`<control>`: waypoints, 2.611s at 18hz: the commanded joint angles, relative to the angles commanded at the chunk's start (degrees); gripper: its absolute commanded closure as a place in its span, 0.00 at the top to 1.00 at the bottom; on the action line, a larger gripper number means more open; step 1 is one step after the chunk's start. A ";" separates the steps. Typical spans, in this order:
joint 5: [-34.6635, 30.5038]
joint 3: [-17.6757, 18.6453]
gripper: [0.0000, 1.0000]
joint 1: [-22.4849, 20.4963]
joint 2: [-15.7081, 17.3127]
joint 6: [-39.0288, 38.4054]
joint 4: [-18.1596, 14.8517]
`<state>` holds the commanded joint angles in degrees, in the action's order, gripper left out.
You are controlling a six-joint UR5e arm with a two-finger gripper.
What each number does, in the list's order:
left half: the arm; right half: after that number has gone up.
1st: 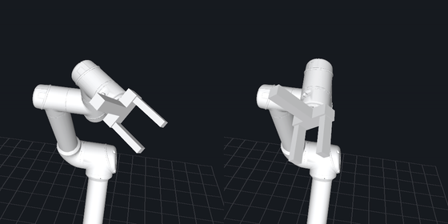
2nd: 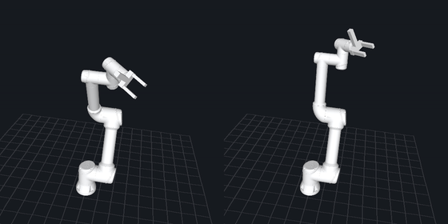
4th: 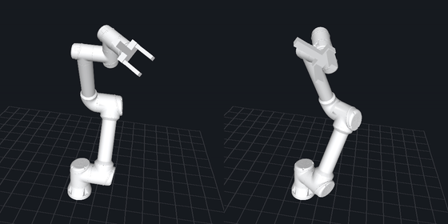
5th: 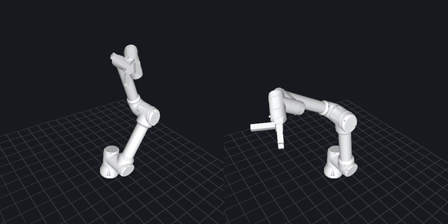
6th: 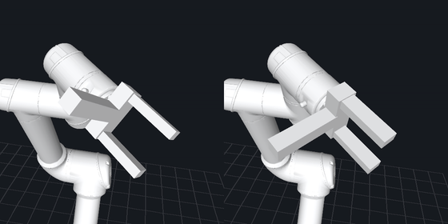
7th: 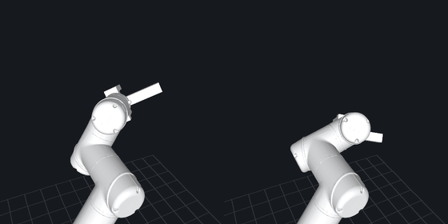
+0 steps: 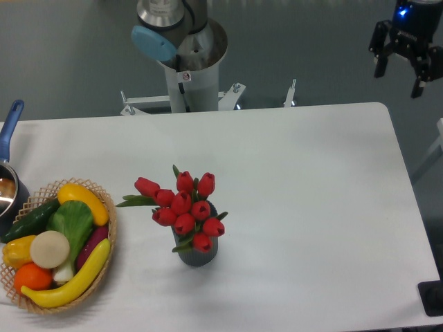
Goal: Pick up the flowers from the vase
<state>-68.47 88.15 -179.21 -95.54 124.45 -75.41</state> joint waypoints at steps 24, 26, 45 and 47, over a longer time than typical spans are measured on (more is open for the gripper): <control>19.40 6.14 1.00 -2.36 0.61 -20.73 0.88; 23.62 7.81 1.00 -3.16 0.88 -21.27 1.05; 29.96 13.97 1.00 14.75 -1.40 -32.61 7.11; 31.63 15.46 1.00 16.95 -2.28 -32.61 10.53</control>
<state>-36.83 103.62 -162.25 -97.82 91.85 -64.88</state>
